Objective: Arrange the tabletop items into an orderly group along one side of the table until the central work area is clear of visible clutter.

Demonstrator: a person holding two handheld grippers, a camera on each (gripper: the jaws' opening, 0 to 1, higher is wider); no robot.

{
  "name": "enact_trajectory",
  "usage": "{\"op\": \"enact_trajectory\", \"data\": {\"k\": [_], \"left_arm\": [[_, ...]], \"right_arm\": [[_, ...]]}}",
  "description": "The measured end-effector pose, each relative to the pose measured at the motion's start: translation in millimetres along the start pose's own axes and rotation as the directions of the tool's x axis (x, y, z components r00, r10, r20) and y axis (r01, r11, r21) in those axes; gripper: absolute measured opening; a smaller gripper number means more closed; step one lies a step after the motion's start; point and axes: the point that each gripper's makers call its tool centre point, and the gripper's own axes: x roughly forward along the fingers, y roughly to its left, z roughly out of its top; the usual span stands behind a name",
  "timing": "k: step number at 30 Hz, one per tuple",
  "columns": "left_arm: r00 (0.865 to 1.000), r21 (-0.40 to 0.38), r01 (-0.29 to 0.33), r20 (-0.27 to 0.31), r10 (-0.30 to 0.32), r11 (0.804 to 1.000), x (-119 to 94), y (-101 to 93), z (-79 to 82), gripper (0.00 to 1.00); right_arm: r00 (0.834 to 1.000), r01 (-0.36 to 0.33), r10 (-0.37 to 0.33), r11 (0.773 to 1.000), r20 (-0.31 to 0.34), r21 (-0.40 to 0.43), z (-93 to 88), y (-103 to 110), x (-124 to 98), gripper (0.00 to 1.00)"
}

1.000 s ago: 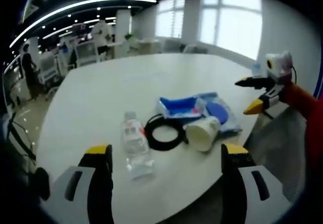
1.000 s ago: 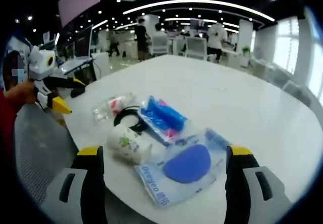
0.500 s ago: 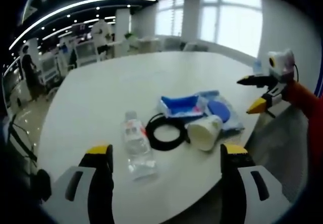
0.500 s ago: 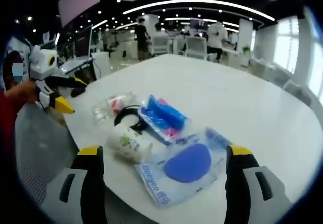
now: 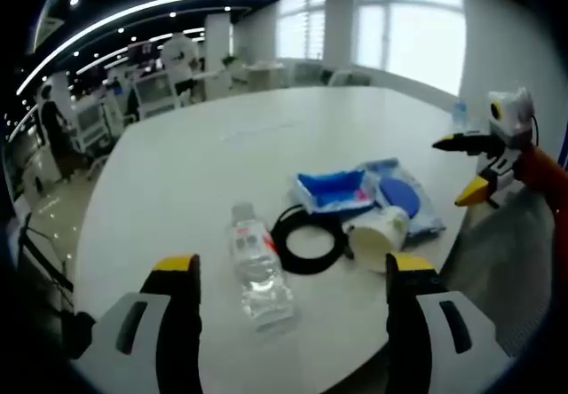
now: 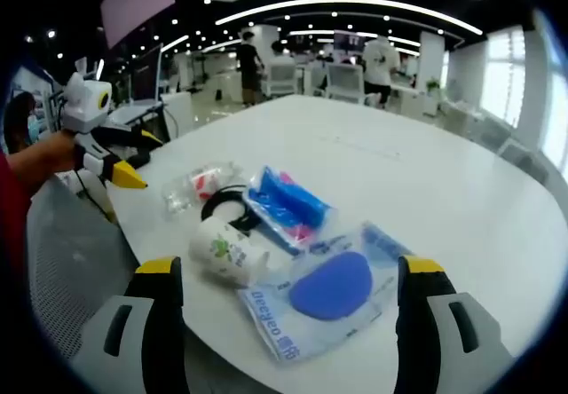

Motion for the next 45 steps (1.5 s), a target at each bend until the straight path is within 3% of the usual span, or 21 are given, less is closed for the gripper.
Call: {"op": "enact_trajectory", "data": {"k": [18,30,45], "left_arm": [[0.994,-0.001,-0.073,-0.084,0.073,0.997,34,29.0,-1.1,0.81],[0.982,-0.03,-0.118,-0.155,0.112,0.993,49,39.9,-19.1,0.78],[0.962,0.006,-0.17,-0.217,0.167,0.985,73,48.5,-33.0,0.7]], "right_arm": [[1.0,-0.004,0.004,1.0,-0.007,0.007,-1.9,0,0,0.99],[1.0,-0.008,0.008,1.0,-0.014,0.007,-3.4,0,1,0.99],[1.0,-0.006,0.006,1.0,-0.003,0.01,-1.8,0,0,0.99]]}}
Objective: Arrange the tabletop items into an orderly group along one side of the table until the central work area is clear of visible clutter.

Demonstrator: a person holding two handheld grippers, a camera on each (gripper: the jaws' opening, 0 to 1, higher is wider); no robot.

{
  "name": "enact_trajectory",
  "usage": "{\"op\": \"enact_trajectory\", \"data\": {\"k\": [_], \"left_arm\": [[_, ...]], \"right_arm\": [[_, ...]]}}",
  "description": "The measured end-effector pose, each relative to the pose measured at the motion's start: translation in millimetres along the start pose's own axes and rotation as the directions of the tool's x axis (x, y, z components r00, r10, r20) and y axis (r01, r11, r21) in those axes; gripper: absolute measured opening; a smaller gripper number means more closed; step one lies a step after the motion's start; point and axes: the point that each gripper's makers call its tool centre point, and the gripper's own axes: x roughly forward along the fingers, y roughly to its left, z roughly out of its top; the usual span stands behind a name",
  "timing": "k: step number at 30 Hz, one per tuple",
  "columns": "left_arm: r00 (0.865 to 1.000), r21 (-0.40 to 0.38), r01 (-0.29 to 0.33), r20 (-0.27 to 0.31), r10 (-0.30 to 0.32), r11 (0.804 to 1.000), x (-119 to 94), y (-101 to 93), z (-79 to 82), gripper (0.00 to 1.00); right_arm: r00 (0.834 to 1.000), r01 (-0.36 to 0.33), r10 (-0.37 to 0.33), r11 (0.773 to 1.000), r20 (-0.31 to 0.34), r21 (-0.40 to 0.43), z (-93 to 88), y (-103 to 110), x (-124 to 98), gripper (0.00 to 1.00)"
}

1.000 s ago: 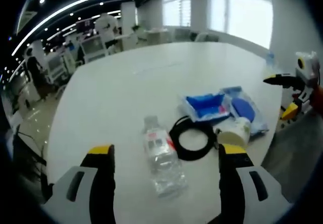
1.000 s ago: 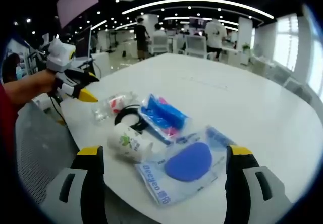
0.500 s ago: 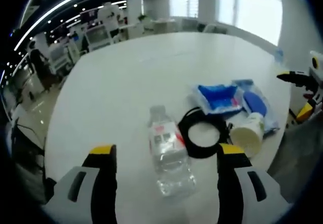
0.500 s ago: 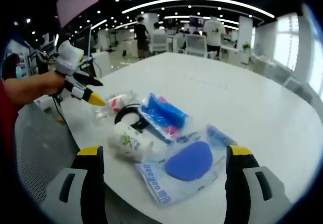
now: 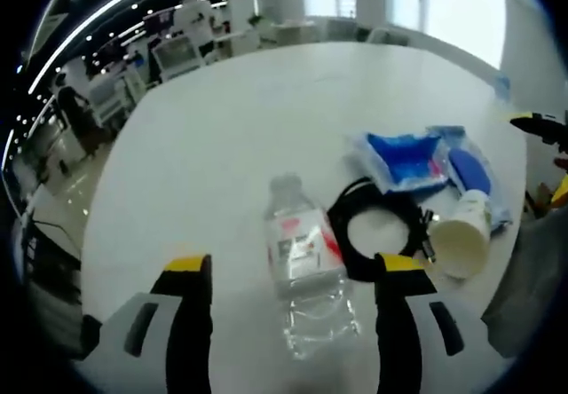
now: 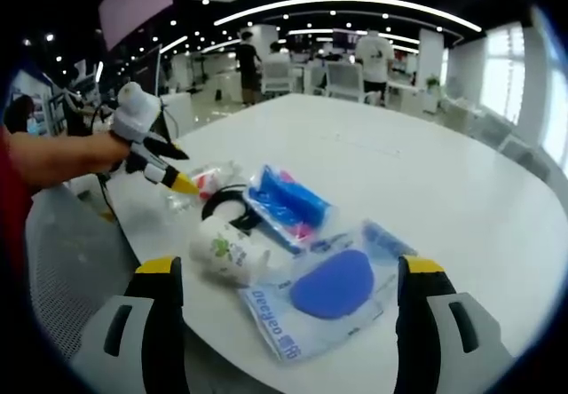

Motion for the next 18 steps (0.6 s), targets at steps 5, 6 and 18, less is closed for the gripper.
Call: {"op": "enact_trajectory", "data": {"k": [5,6,18], "left_arm": [[1.0,-0.001,-0.013,-0.025,0.013,1.0,6,1.0,-4.8,0.67],[0.999,0.002,-0.017,-0.027,0.017,1.0,7,0.8,-5.3,0.65],[0.999,-0.016,-0.016,-0.051,0.015,1.0,17,-1.7,-9.8,0.56]], "right_arm": [[1.0,0.0,0.0,1.0,0.002,0.001,0.3,0,0,0.99],[1.0,0.0,0.0,1.0,0.002,0.002,0.3,0,0,0.99],[1.0,0.005,-0.005,1.0,0.002,0.001,0.2,-1,-1,0.99]]}}
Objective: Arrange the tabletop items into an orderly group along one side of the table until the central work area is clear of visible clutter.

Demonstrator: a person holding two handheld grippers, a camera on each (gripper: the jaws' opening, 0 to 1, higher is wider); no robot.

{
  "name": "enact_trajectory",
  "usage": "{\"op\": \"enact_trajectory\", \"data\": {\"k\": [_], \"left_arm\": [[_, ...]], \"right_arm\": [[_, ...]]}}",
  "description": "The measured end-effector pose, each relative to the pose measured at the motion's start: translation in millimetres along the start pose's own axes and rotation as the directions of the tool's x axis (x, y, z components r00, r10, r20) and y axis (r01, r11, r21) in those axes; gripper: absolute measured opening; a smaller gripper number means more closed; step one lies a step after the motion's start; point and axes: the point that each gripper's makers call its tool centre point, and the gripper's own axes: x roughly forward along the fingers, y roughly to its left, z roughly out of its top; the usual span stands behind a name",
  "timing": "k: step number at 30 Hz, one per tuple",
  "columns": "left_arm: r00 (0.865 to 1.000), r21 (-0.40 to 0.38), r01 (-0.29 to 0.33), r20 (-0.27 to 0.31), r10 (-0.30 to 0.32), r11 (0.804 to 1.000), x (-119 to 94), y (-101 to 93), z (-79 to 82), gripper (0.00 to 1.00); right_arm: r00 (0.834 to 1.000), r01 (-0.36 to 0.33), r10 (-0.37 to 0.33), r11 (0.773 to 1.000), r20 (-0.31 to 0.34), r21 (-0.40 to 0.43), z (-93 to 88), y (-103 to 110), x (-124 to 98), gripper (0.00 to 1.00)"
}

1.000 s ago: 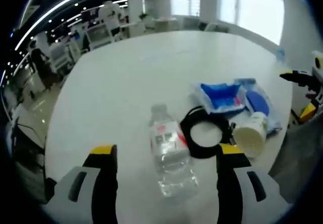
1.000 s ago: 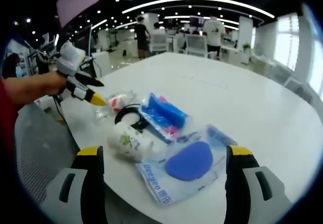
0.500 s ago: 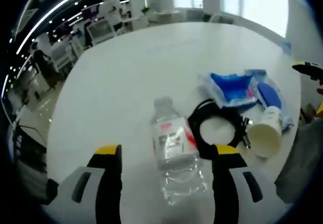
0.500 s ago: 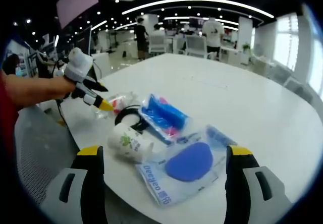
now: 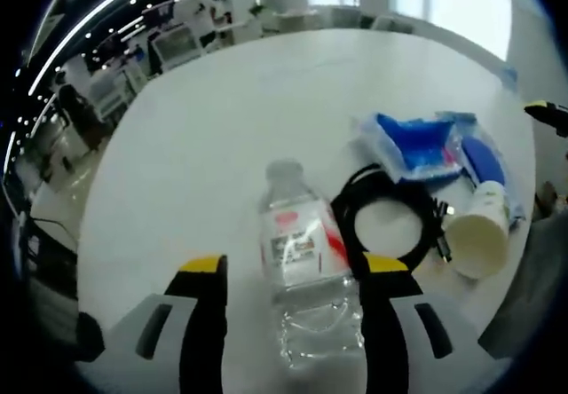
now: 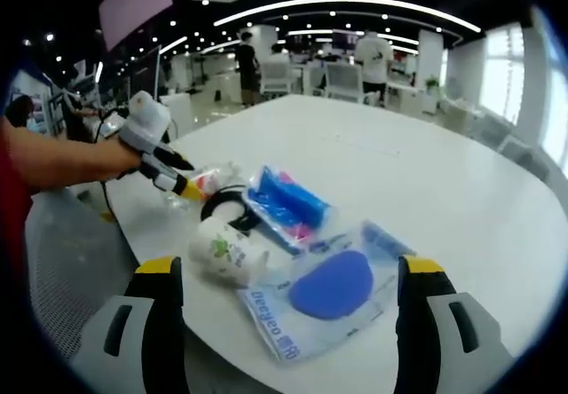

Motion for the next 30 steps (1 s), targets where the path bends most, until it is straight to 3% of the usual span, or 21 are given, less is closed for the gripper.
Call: {"op": "enact_trajectory", "data": {"k": [13,22,30], "left_arm": [[1.0,0.013,0.013,-0.02,-0.013,1.0,6,-3.2,-3.2,0.45],[0.999,0.002,0.022,-0.035,-0.022,1.0,12,-0.7,-4.4,0.49],[0.998,0.01,0.04,-0.045,-0.039,0.999,16,-4.3,-5.8,0.43]], "right_arm": [[1.0,0.005,-0.005,1.0,-0.004,0.004,-1.2,-2,0,0.99],[1.0,0.004,-0.004,1.0,-0.008,0.005,-1.9,-2,0,0.99],[1.0,0.006,-0.006,1.0,-0.011,0.007,-2.7,-2,0,0.99]]}}
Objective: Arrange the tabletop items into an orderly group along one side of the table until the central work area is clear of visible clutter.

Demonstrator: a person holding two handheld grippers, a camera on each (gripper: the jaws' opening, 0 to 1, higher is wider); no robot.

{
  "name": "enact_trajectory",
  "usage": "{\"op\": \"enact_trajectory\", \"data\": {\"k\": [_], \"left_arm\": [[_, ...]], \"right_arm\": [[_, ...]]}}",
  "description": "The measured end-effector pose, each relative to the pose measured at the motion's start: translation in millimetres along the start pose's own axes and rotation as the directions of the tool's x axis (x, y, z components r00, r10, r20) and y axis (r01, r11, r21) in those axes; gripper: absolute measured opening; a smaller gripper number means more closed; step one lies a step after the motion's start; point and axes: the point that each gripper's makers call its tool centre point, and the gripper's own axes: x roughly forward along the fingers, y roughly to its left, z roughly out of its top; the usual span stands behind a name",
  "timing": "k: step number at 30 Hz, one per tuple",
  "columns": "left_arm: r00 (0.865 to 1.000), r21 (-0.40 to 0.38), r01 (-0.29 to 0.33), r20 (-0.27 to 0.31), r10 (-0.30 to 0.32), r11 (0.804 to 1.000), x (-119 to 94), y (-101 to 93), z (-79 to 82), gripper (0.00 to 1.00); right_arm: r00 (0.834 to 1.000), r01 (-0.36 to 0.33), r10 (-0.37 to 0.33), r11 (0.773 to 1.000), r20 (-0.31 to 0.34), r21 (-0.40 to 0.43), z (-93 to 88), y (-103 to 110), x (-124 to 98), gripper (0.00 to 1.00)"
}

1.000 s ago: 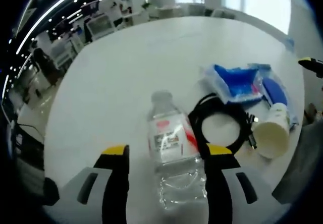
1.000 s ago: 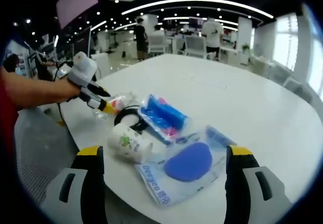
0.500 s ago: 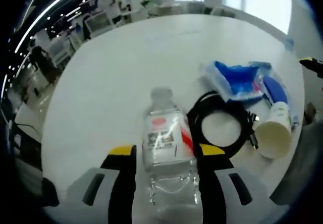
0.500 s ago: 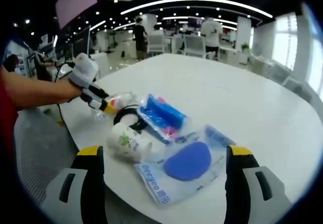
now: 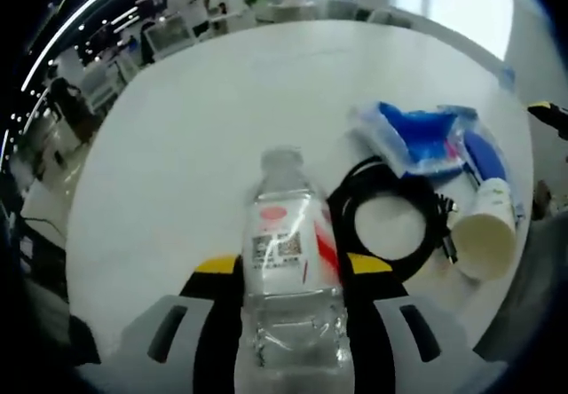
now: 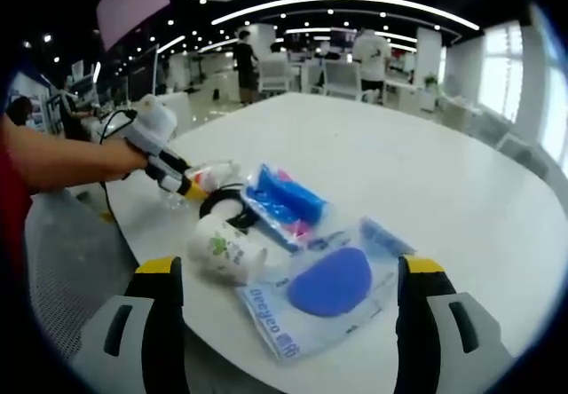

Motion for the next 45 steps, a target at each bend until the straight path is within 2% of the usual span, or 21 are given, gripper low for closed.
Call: {"op": "enact_trajectory", "data": {"k": [11,28,37,45], "left_arm": [[1.0,0.0,-0.005,0.006,0.005,1.0,0,2.3,0.4,0.41],[0.999,-0.049,-0.021,0.026,0.022,0.999,-6,9.4,2.9,0.39],[0.999,-0.052,-0.024,0.046,0.026,0.998,-8,11.3,7.4,0.38],[0.999,-0.047,-0.026,0.041,0.028,0.999,-6,11.2,5.2,0.4]], "right_arm": [[1.0,0.0,0.0,1.0,-0.003,0.001,-0.9,0,1,0.99],[1.0,0.001,-0.001,1.0,-0.006,0.0,-1.5,0,0,0.99],[1.0,0.001,-0.001,1.0,-0.007,-0.001,-1.5,0,0,0.99],[1.0,0.001,-0.001,1.0,-0.008,-0.002,-1.7,0,0,0.99]]}}
